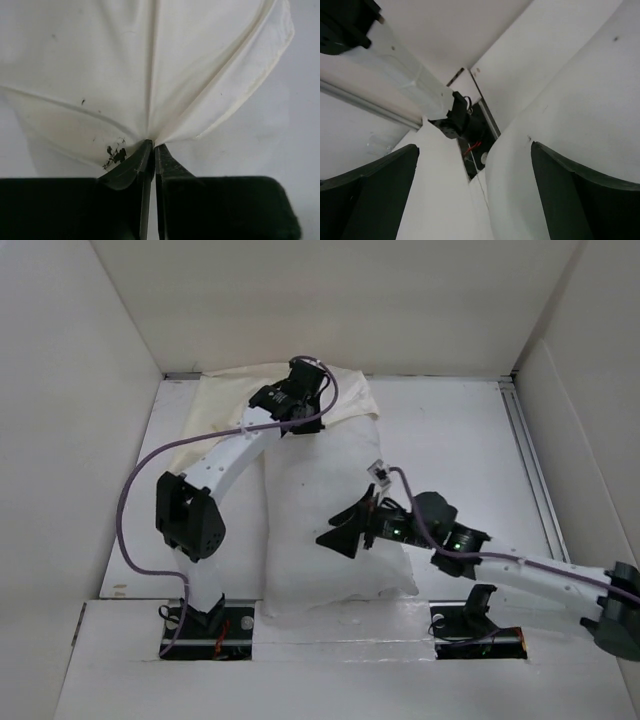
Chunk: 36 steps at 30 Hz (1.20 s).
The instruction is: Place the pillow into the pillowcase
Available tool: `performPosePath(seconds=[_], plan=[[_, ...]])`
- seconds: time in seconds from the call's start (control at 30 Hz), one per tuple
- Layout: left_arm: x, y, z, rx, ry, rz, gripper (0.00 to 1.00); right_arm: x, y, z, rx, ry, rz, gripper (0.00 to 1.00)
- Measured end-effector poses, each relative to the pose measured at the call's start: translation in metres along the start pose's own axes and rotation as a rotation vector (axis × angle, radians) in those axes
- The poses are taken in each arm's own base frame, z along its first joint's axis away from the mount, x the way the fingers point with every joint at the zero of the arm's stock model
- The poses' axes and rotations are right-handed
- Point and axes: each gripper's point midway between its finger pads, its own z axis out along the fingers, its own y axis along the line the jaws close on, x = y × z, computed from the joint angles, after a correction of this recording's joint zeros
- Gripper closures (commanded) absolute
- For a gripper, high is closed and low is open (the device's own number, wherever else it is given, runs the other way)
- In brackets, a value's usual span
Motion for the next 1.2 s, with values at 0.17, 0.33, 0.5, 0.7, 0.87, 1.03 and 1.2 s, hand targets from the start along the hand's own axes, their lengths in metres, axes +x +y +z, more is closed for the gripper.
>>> performPosePath(seconds=[0.17,0.33,0.5,0.7,0.87,1.03,1.2], plan=[[-0.003,0.045,-0.038,-0.133,-0.092,-0.089,0.47,-0.069,-0.003,-0.055,0.114,-0.235,-0.070,0.00],[-0.024,0.058,-0.080,-0.138,-0.208,-0.174,0.00,-0.123,-0.104,-0.083,0.491,-0.388,-0.057,0.00],[-0.033,0.007,-0.137,0.163,-0.303,-0.170,0.00,-0.133,-0.224,-0.098,0.884,-0.321,-0.017,0.00],[0.020,-0.062,-0.149,0.571,-0.241,-0.103,0.00,-0.156,-0.313,-0.122,1.114,-0.320,0.023,0.00],[0.097,-0.118,-0.103,0.601,-0.052,-0.016,0.00,-0.169,-0.361,-0.125,1.155,-0.273,0.018,0.07],[0.126,-0.099,-0.037,0.339,0.009,-0.101,0.06,-0.173,-0.385,-0.085,1.026,-0.174,-0.026,0.09],[0.120,-0.071,-0.010,0.114,-0.048,-0.217,0.33,-0.166,-0.401,-0.057,0.938,-0.093,-0.055,0.07]])
